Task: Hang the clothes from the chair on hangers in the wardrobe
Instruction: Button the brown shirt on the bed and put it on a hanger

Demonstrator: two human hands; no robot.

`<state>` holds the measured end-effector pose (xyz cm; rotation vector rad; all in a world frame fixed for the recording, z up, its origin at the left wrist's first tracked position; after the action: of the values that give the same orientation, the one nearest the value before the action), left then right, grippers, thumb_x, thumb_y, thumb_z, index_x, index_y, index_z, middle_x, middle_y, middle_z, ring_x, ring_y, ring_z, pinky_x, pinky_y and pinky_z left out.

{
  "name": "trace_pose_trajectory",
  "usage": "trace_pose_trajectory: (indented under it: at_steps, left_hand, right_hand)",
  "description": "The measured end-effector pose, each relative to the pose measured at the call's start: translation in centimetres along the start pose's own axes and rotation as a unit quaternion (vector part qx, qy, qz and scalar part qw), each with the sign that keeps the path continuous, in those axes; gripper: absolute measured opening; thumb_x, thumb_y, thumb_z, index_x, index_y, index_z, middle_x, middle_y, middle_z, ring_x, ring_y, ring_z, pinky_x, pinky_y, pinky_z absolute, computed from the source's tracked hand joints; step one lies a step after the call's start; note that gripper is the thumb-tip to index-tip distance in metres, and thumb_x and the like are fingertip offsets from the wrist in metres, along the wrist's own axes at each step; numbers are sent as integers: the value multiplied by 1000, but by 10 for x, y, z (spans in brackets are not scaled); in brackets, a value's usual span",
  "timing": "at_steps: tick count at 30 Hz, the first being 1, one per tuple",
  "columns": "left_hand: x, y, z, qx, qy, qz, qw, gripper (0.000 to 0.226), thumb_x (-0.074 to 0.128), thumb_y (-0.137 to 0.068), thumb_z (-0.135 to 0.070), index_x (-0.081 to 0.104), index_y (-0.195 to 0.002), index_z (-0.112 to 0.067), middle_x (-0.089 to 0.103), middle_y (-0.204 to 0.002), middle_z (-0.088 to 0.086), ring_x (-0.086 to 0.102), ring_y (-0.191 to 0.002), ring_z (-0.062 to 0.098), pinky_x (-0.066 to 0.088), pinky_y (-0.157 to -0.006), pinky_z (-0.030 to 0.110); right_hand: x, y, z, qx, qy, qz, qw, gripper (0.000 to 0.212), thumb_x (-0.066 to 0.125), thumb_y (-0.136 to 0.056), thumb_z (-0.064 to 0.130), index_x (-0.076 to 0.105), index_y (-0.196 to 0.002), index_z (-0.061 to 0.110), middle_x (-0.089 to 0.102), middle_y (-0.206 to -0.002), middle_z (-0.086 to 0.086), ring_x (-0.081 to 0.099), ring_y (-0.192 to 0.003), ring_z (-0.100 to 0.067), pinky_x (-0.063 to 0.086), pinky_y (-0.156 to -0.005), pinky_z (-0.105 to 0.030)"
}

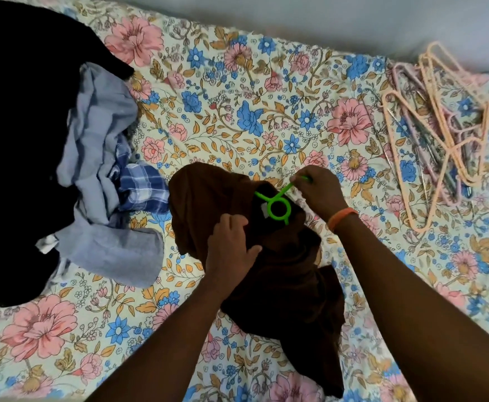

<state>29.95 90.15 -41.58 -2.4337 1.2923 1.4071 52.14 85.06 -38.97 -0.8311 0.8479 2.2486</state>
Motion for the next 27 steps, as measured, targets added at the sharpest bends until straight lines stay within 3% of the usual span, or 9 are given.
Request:
trace_pose_trajectory:
  at_steps: [3,7,10,15,18,22,27]
  left_hand:
    - [-31,-1,-21,23,9,-64,998,50,74,-80,-45,51,-117,-20,47,-117,1,48,-104,19,46,-82,36]
    - [-94,2,-76,44,-18,-112,993,57,75,-81,-41,48,-127,-21,46,-123,5,47,-109,26,47,-83,42]
    - [-143,15,-121,39,15,-128,991,53,74,-84,-31,49,-128,-14,43,-122,9,49,-108,30,49,-84,43]
    - [-221,63,-202,3,178,-180,967,37,52,-87,4,51,-123,-6,42,-118,9,54,-96,34,39,-76,28]
    - [-269,93,-254,9,199,-193,961,32,48,-92,2,55,-122,-9,48,-118,6,53,-99,26,34,-77,21]
    - [-351,137,-318,63,176,-278,942,28,49,-92,-5,60,-114,-18,54,-114,-2,54,-92,17,39,-73,28]
    - [-429,184,-394,133,37,-332,933,6,57,-84,-16,56,-90,-15,55,-92,4,56,-83,29,44,-66,37]
  right_hand:
    - [-19,33,39,-33,-52,48,997,10,62,-96,15,65,-87,11,60,-79,4,54,-68,-10,42,-65,-23]
    - [-79,88,99,-73,-124,23,989,8,67,-92,13,70,-85,11,64,-74,9,56,-63,0,41,-60,-12]
    - [-131,128,138,-99,-175,8,980,8,69,-90,11,72,-84,15,68,-77,11,62,-70,1,48,-65,-17]
    - [-231,190,193,-130,-213,-55,967,10,69,-90,8,73,-83,13,69,-74,6,60,-65,-4,47,-63,-21]
    - [-302,212,219,-143,-204,-103,963,7,70,-88,15,75,-86,19,69,-71,8,64,-62,-11,52,-65,-31]
    - [-414,237,251,-174,-202,-191,945,7,72,-88,11,75,-91,16,65,-58,2,59,-45,-13,49,-53,-27]
    - [-507,303,317,-269,-204,-248,908,4,74,-87,11,74,-84,8,69,-62,-5,58,-40,-19,48,-49,-24]
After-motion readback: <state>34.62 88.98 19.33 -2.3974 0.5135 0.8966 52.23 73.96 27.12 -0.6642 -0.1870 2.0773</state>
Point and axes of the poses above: each hand's wrist, its own y-axis away from the middle knuckle, its own x-axis out of the palm, z = x × y, the point moved 6 cm from there along -y, towards the middle knuckle
